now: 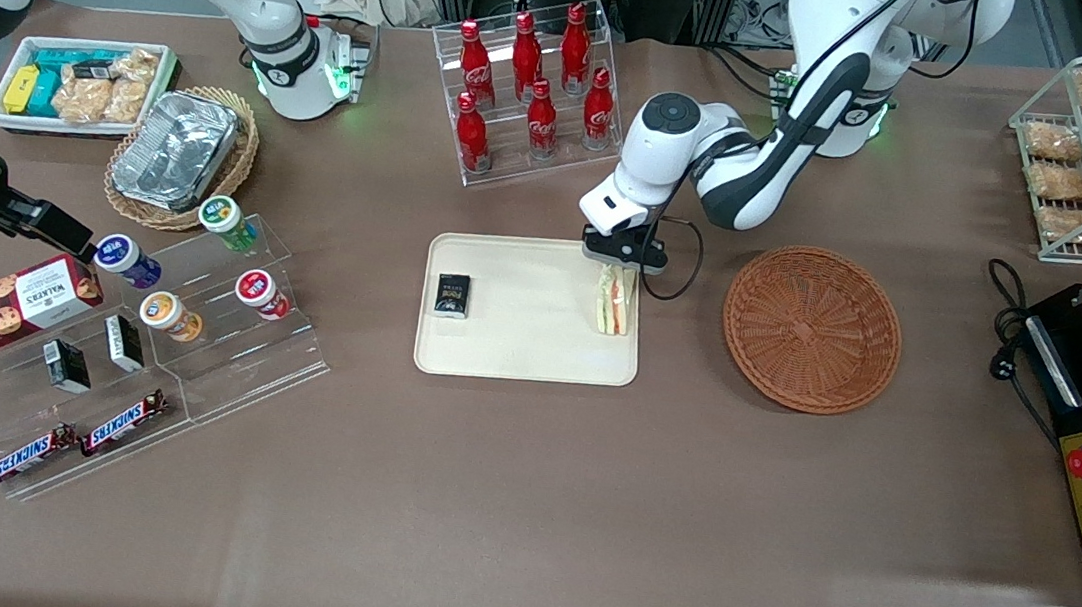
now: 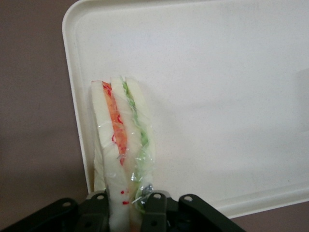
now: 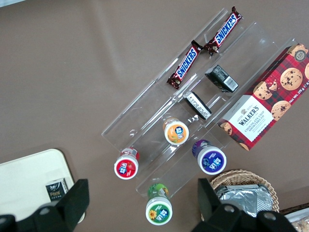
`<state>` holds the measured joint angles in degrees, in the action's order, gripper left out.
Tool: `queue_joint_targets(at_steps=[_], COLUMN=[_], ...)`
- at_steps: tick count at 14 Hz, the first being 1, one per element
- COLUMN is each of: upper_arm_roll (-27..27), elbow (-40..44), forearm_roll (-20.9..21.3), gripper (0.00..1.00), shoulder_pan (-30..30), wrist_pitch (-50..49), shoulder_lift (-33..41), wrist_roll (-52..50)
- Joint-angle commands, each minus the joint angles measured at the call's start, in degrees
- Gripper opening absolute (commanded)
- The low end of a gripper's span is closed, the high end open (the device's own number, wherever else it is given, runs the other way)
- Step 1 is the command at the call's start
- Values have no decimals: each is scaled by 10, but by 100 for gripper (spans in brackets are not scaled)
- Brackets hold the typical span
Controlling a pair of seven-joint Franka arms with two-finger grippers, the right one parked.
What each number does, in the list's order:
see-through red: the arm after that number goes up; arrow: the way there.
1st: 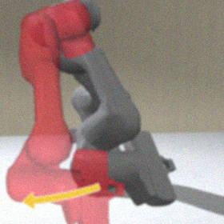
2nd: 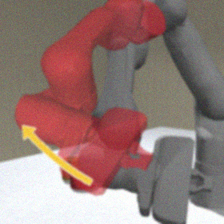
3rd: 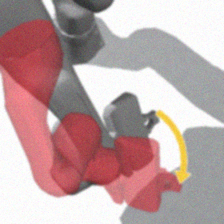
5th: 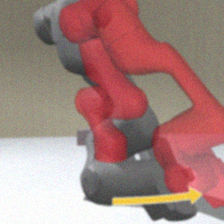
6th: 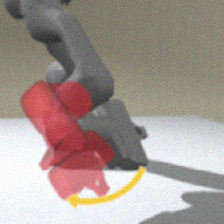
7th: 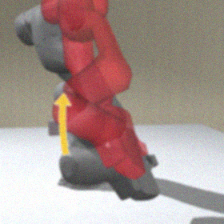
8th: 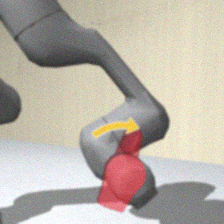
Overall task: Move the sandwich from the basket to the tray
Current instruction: 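Lower the sandwich onto the tray and open the left gripper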
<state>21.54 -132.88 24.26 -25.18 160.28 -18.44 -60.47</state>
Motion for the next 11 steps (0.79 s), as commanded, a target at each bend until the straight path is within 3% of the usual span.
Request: queue_joint_targets(at_steps=[1, 5, 8, 11], upper_arm_roll=[-4, -14, -20, -15], elbow=[20, 52, 78, 106], forearm_roll=[15, 12, 4, -11], gripper=[100, 100, 100, 100], shoulder_pan=[1, 1, 21, 49], wrist_pitch=[11, -2, -134, -196], shoulder_lift=[-18, 16, 93, 142], wrist_roll=[4, -7, 1, 7])
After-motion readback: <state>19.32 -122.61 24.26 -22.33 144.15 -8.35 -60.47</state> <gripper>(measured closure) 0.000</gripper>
